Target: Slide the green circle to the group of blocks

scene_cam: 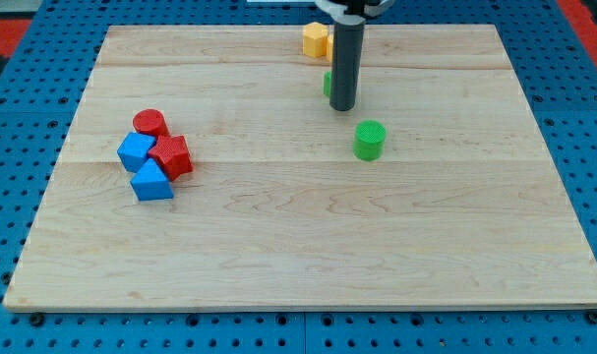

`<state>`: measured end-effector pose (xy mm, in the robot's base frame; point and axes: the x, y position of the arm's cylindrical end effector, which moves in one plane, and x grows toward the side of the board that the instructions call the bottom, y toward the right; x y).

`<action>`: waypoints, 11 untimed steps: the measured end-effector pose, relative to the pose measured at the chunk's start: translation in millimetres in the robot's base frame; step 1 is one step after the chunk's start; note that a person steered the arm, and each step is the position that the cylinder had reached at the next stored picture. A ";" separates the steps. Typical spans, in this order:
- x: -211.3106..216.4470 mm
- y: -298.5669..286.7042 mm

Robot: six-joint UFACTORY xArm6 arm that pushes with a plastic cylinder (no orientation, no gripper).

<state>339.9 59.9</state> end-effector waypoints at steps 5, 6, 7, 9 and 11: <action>49.2 20.8; 42.2 -30.9; 66.7 -28.7; -28.3 -74.6; -11.0 -141.9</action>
